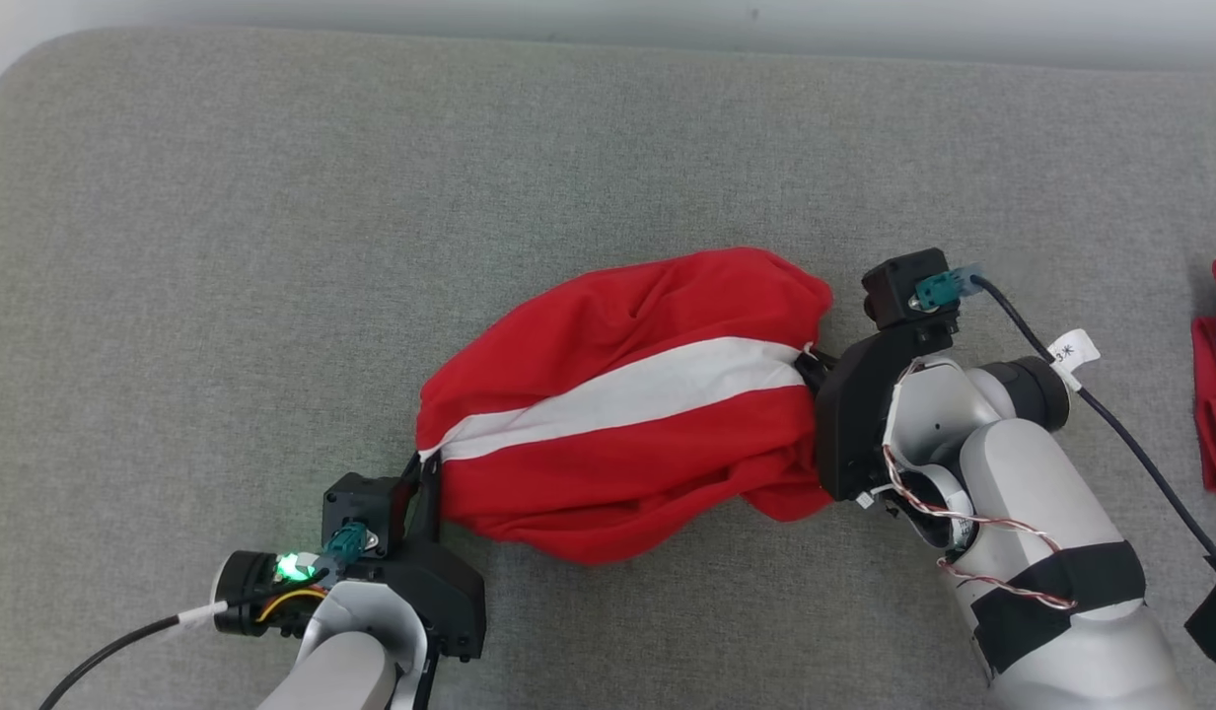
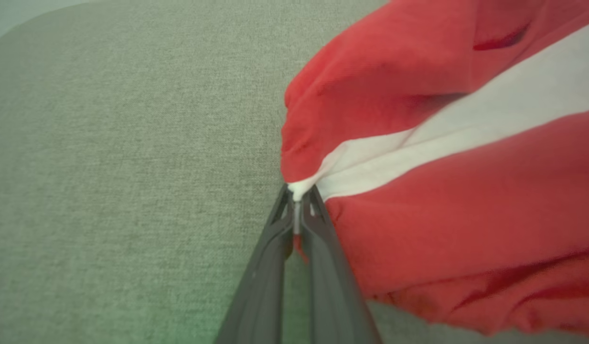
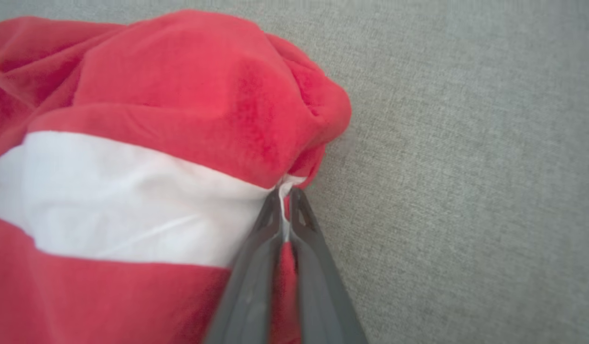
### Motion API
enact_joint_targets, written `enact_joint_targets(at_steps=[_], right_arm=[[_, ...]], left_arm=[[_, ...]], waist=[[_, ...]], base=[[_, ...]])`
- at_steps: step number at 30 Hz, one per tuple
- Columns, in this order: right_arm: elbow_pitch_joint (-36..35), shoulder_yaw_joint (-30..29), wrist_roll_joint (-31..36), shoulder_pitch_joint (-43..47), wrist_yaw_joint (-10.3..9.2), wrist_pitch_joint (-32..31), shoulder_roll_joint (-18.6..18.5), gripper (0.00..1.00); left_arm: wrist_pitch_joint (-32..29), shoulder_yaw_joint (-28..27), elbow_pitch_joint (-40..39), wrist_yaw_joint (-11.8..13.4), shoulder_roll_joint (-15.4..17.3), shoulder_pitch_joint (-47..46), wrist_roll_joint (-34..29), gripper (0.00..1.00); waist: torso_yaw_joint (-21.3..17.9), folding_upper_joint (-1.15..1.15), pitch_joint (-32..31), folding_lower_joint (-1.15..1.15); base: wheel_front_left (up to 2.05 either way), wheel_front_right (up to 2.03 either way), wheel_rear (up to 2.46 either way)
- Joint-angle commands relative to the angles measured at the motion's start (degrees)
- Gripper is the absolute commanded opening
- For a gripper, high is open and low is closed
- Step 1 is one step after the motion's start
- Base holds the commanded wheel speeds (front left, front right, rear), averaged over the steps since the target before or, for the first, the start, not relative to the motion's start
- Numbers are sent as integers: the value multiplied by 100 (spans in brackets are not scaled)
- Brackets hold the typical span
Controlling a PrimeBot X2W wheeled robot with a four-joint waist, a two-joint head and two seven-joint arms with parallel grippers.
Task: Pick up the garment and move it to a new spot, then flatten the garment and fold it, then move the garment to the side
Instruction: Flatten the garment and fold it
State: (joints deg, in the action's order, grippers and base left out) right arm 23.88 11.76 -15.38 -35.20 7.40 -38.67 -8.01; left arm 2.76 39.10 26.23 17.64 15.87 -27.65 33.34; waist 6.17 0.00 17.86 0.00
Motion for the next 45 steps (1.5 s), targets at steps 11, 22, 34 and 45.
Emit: enact_joint_targets(at_steps=[11, 22, 34, 45], right_arm=[[-908, -642, 1268, 303, 12, 1068, -172, 0], [-2728, -1617, 1471, 2496, 8, 489, 127, 0], [-2603, -2258, 1913, 3418, 8, 676, 420, 100], [-2875, -1961, 1667, 3716, 8, 497, 451, 100]], left_arm=[[791, -323, -432, -121, 43, 34, 195, 0], [692, 344, -1079, -261, -89, 891, 104, 0], [261, 608, -1005, -14, 231, 1594, 131, 100], [242, 321, -1444, -3, 712, 2001, 472, 100]], waist=[[-215, 0, -308, 0], [-420, 0, -775, 0], [-510, 0, -1166, 0], [-497, 0, -1407, 0]], base=[[0, 0, 0], [0, 0, 0], [0, 0, 0], [0, 0, 0]])
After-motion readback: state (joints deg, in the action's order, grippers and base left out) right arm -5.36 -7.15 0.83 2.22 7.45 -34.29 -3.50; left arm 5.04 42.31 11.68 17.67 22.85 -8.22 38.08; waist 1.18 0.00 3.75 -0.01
